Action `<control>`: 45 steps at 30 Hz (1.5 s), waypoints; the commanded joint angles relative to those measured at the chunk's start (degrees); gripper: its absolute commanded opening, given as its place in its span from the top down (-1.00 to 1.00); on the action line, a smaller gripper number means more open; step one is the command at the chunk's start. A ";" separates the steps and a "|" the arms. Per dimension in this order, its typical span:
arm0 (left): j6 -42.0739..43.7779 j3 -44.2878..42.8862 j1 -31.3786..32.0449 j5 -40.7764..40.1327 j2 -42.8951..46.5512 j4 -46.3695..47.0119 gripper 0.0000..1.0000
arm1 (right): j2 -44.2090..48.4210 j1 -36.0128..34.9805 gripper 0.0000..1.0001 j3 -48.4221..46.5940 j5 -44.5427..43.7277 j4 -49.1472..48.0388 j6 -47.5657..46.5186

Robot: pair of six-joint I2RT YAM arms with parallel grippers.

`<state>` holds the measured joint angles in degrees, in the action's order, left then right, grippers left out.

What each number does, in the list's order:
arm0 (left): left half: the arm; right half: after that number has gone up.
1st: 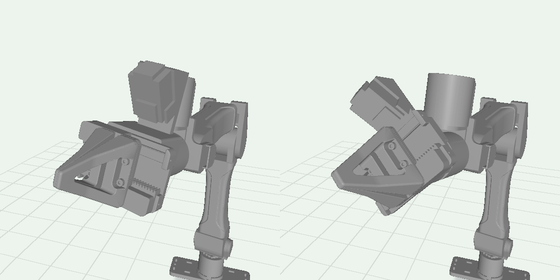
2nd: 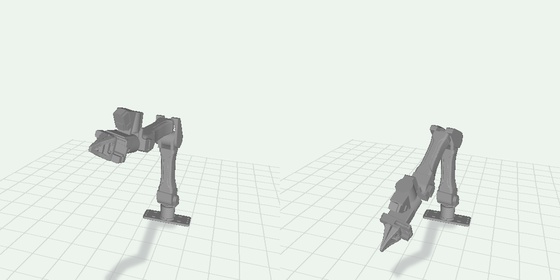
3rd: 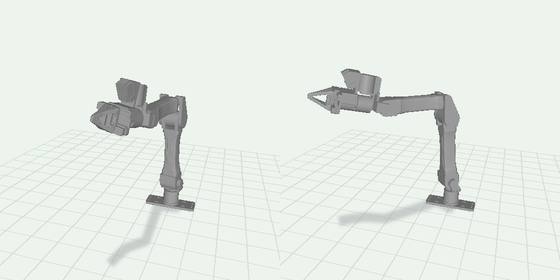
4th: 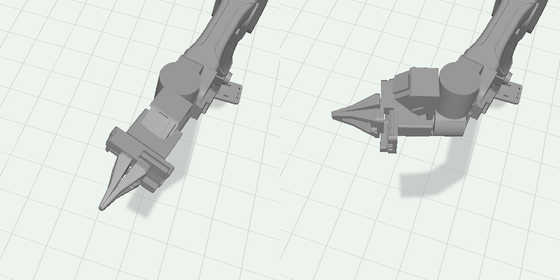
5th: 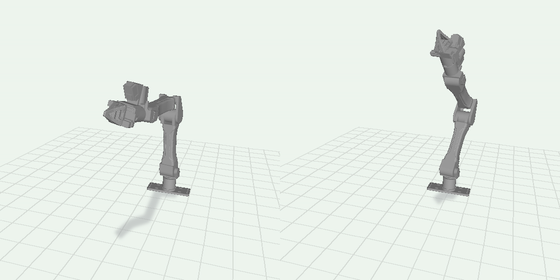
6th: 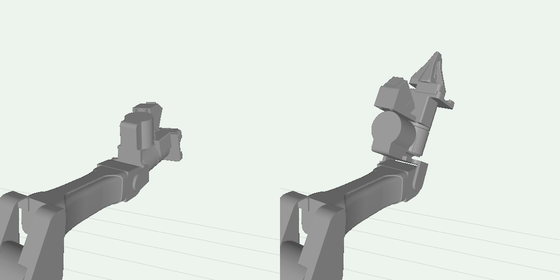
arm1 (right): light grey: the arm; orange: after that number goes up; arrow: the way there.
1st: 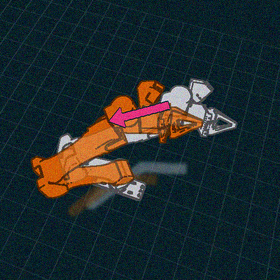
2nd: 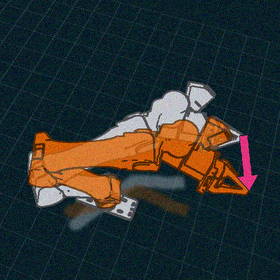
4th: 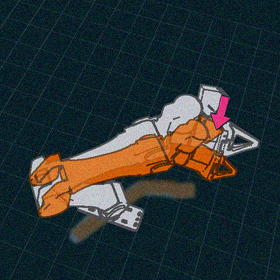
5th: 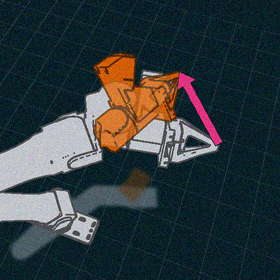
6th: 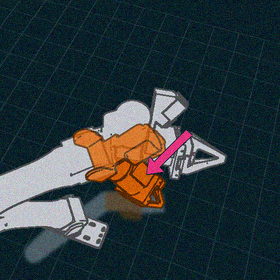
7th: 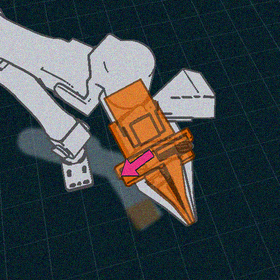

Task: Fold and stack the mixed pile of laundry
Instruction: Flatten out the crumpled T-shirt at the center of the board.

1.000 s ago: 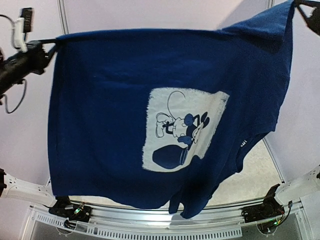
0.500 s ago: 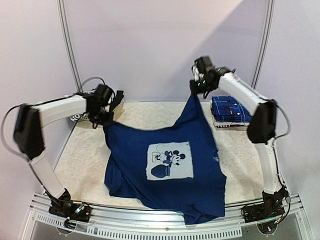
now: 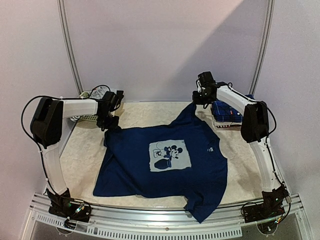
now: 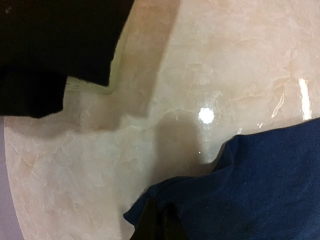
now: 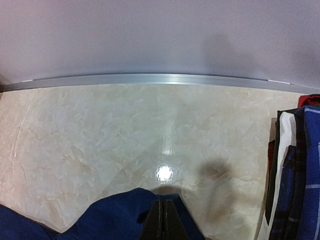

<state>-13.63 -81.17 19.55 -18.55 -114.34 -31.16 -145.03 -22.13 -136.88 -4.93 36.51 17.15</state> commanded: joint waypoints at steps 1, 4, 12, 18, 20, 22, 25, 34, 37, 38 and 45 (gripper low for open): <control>-0.03 -0.75 0.12 -3.89 0.98 3.31 1.00 | 3.20 0.17 0.96 2.20 -3.23 -5.13 2.74; 0.56 -0.66 0.09 -6.64 1.99 5.25 1.00 | 5.06 1.17 0.99 5.34 -8.06 -8.68 6.90; 3.16 -5.60 -0.32 -6.21 -1.25 5.79 1.00 | 10.68 3.03 1.00 11.05 -18.61 -12.90 12.39; 3.83 -8.77 -0.48 -6.94 -4.54 6.77 0.96 | 7.72 4.47 1.00 6.99 -17.79 -14.58 12.25; 3.67 -11.09 -0.69 -7.63 -6.94 5.46 0.88 | 5.29 4.64 0.95 5.84 -16.03 -16.66 12.33; 3.00 -13.17 -0.76 -7.81 -8.70 4.29 0.43 | 3.57 4.64 0.82 5.70 -13.41 -20.20 12.51; 1.84 -13.03 -0.73 -6.05 -8.67 5.60 -0.22 | 0.59 4.85 0.49 4.92 -8.92 -25.82 13.77; 1.83 -7.55 2.72 -4.68 -1.11 8.26 -0.68 | -0.66 5.61 -0.36 2.85 3.09 -26.05 14.44; 2.01 -4.70 5.28 -5.80 1.82 8.07 -0.69 | 5.48 5.63 -0.35 12.14 4.30 -26.07 14.73; 1.97 -3.52 6.11 -6.02 2.89 8.07 -0.69 | 9.02 5.61 -0.35 17.36 5.93 -26.38 15.37; 0.51 6.13 12.77 -6.13 11.06 8.24 -0.69 | 17.93 5.61 -0.26 32.02 18.30 -24.43 23.03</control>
<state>-12.19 -79.92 29.12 -24.25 -107.59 -23.07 -131.39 -16.80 -108.88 3.70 11.49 35.11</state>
